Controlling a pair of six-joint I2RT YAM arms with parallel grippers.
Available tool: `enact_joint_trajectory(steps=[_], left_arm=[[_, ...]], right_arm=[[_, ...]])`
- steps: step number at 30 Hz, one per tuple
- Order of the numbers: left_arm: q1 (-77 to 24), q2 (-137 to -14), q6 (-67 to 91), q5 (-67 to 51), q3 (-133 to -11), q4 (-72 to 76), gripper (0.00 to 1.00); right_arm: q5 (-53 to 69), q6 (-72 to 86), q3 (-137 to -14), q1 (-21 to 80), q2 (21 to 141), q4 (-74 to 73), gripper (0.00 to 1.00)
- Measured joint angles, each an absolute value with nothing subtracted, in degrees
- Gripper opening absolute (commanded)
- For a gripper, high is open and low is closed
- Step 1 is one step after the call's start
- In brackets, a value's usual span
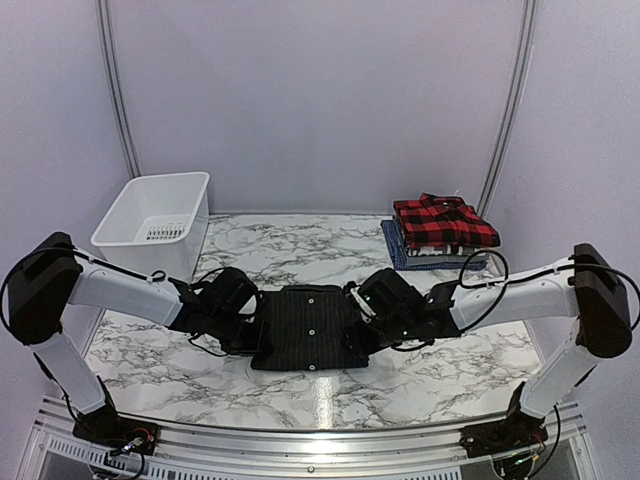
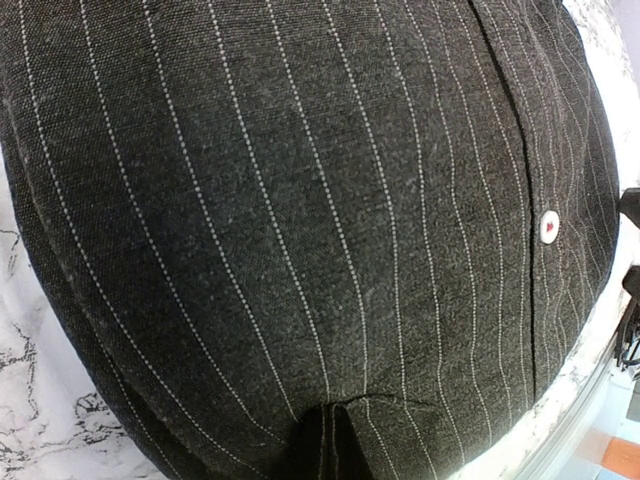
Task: Fold and stack the long sleeve shirts
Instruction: Smooth out the square-folded shirt at the center of the board.
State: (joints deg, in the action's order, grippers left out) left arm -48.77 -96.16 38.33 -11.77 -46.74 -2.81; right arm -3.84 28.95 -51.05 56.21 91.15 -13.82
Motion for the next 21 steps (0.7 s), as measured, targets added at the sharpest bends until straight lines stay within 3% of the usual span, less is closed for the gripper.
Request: enact_joint_trajectory(steps=[6, 10, 16, 21], left_arm=[[-48.8, -95.2, 38.5, -11.6, -46.9, -3.8, 0.11], [-48.2, -91.6, 39.2, -9.9, -46.9, -6.7, 0.26], [-43.6, -85.0, 40.3, -8.7, -46.6, -8.2, 0.49], [-41.3, -85.9, 40.9, -12.2, -43.1, -5.4, 0.57]], right_arm=[[-3.0, 30.7, -44.8, 54.6, 91.2, -12.8, 0.37], [-2.8, 31.5, -44.0, 54.4, 91.3, -12.2, 0.37], [-2.7, 31.7, -44.0, 54.4, 89.6, -12.9, 0.38], [-2.7, 31.7, -44.0, 53.7, 85.8, -13.9, 0.44]])
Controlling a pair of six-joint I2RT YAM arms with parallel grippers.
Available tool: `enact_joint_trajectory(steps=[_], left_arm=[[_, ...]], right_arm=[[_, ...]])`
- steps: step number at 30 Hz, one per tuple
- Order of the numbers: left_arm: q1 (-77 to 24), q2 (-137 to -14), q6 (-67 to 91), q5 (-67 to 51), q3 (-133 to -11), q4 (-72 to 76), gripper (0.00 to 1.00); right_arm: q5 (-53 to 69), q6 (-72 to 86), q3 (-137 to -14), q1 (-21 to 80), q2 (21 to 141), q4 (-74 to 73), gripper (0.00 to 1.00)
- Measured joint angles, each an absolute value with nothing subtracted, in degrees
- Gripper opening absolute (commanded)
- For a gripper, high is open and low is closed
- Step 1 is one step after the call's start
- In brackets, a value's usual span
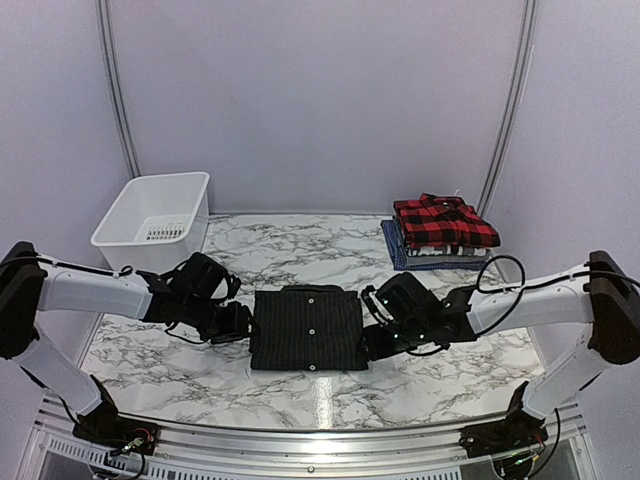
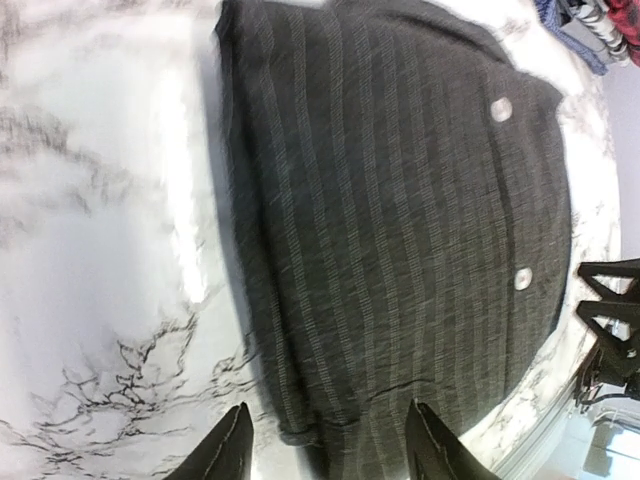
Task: Fold and stack the long sleeve shirts
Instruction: Smooth out the square-folded shirt at the center of the board, then pick up the square-folded shirt from the center of the board.
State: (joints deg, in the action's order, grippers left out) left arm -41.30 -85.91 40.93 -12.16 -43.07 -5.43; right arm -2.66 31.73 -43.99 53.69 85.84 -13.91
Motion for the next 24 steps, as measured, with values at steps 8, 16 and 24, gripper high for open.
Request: enact_joint_trajectory(steps=[8, 16, 24], left_arm=[[-40.3, -90.0, 42.2, -15.6, -40.1, 0.2, 0.58], [-40.6, -92.0, 42.9, -14.7, -40.0, 4.5, 0.54], [-43.4, -96.3, 44.2, -11.4, -43.3, 7.1, 0.36]], right_arm=[[-2.7, 31.6, -43.8, 50.4, 81.3, -13.7, 0.50], [-2.6, 31.6, -41.3, 48.9, 79.5, -13.3, 0.51], [-2.6, 31.6, -40.1, 47.9, 78.8, -12.4, 0.51]])
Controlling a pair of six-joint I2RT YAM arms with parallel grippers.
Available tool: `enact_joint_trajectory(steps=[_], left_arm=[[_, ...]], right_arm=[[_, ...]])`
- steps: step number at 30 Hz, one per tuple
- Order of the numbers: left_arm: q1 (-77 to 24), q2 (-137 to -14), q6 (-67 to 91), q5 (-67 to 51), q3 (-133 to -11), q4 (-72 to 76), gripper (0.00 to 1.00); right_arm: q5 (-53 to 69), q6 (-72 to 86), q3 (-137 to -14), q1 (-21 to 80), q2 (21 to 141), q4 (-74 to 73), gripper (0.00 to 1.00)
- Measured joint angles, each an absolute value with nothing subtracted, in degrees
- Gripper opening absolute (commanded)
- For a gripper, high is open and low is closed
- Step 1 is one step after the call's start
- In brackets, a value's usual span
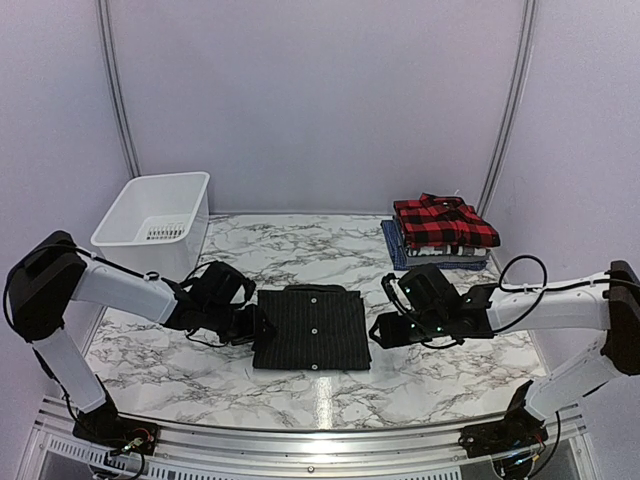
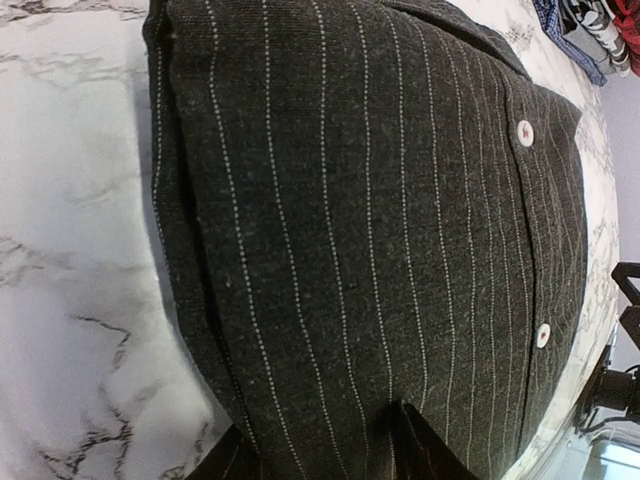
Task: Fold and stack the long sleeve shirts
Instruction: Pick up the square-folded shirt from the center of the board, then turn over the square-folded shirt at the center of the board.
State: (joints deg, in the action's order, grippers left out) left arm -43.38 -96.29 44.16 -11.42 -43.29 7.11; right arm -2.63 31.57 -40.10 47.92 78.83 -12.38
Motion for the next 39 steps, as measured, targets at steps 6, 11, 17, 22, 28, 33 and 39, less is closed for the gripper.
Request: enact_joint_trajectory(steps=[6, 11, 17, 22, 28, 33, 39], left_arm=[[-44.9, -98.6, 46.2, -9.9, -44.5, 7.8, 0.00], [-44.7, -96.4, 45.8, -8.5, -44.6, 4.1, 0.00], [-41.0, -89.0, 41.2, -8.8, -44.6, -4.6, 0.00], [-38.2, -83.3, 35.6, -9.5, -46.4, -12.3, 0.00], [-36.4, -80.2, 29.5, -10.3, -50.8, -19.8, 0.00], [-34.7, -79.8, 26.3, -10.9, -52.8, -23.7, 0.00], [-32.3, -79.2, 23.7, -11.9, -55.4, -28.9, 0.00]], right_arm=[[-2.5, 31.5, -40.1, 47.9, 78.9, -11.1, 0.51], [-2.5, 31.5, -40.1, 47.5, 79.4, -10.7, 0.51], [-2.4, 31.3, -40.2, 47.3, 79.9, -10.0, 0.51], [-1.0, 30.7, -41.3, 47.3, 82.2, -9.3, 0.50], [1.3, 29.8, -47.2, 48.1, 88.1, -7.2, 0.47], [2.1, 29.1, -58.5, 50.1, 97.0, -4.8, 0.36], [4.0, 29.1, -66.0, 52.0, 106.9, -1.5, 0.17]])
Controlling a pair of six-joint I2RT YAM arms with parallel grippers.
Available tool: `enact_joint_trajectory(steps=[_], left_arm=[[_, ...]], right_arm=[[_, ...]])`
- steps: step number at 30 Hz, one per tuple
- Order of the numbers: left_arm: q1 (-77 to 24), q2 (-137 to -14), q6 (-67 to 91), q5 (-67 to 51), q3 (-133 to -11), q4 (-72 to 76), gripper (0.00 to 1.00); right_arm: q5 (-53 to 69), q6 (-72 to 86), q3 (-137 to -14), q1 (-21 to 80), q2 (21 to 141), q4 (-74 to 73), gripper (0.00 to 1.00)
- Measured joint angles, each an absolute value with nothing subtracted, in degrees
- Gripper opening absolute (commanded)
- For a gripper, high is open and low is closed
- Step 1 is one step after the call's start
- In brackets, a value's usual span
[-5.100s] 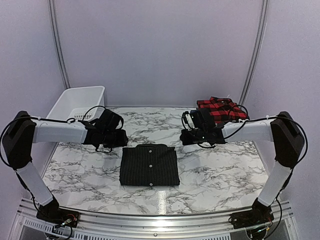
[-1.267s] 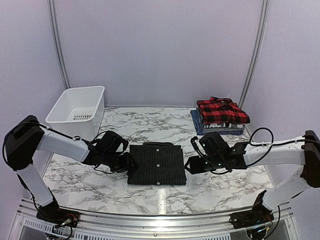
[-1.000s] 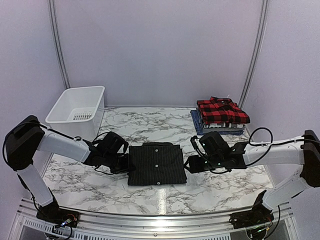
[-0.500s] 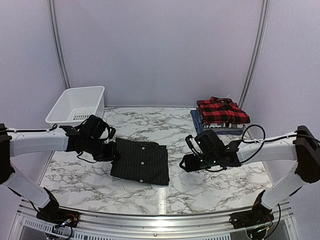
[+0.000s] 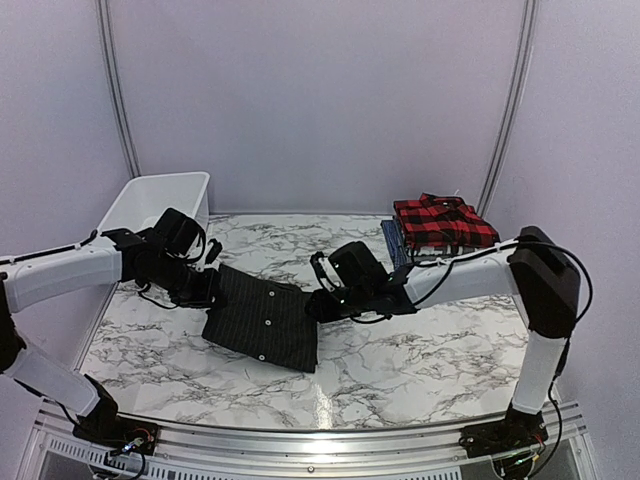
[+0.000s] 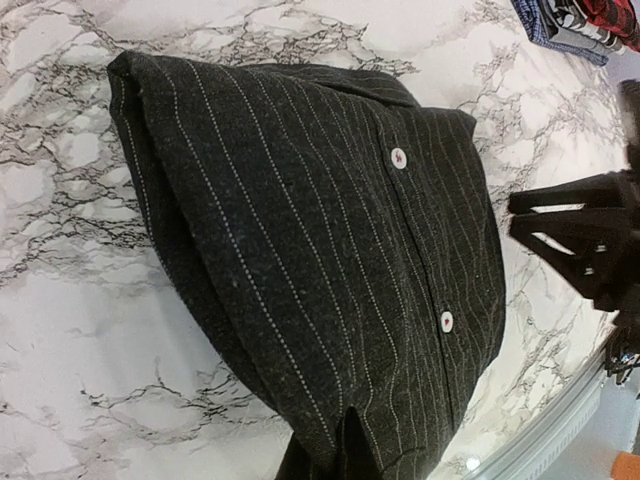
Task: Fold and stack the long sleeve shirts
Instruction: Turn over the square-folded shirt at the center of the board.
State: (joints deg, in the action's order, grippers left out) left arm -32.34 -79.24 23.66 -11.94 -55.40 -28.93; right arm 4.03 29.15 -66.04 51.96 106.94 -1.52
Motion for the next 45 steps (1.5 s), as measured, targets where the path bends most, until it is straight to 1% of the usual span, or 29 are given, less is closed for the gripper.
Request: enact_joint_trajectory(steps=[8, 20, 29, 32, 35, 39, 42, 45], left_arm=[[-29.8, -76.3, 21.1, -12.2, -60.4, -33.3, 0.00], [-28.5, -76.6, 18.3, -14.4, -68.5, -37.8, 0.00], [-27.6, -81.1, 16.8, -18.3, -76.5, -38.1, 0.00], [-27.4, -84.1, 16.4, -19.7, -77.5, -38.0, 0.00], [-26.9, -86.6, 16.1, -20.7, -77.9, -37.8, 0.00], [-26.1, -87.5, 15.4, -21.7, -77.9, -37.8, 0.00], [-24.9, -87.5, 14.8, -22.6, -78.0, -37.9, 0.00], [-24.2, -87.5, 14.2, -23.5, -78.0, -37.9, 0.00]], right_arm=[[7.2, 30.3, -68.8, 53.7, 116.4, 0.0, 0.16], [13.4, 31.8, -84.8, 55.5, 129.1, 2.9, 0.16], [19.7, 33.8, -103.2, 56.3, 142.2, 4.3, 0.18], [21.7, 34.5, -106.3, 56.4, 144.4, 4.5, 0.20], [22.9, 34.7, -106.2, 56.4, 144.5, 4.8, 0.24], [23.7, 34.8, -103.3, 56.3, 143.1, 6.5, 0.24], [24.0, 34.9, -99.1, 55.7, 140.6, 7.6, 0.25], [24.2, 35.1, -91.9, 55.0, 136.5, 9.6, 0.25]])
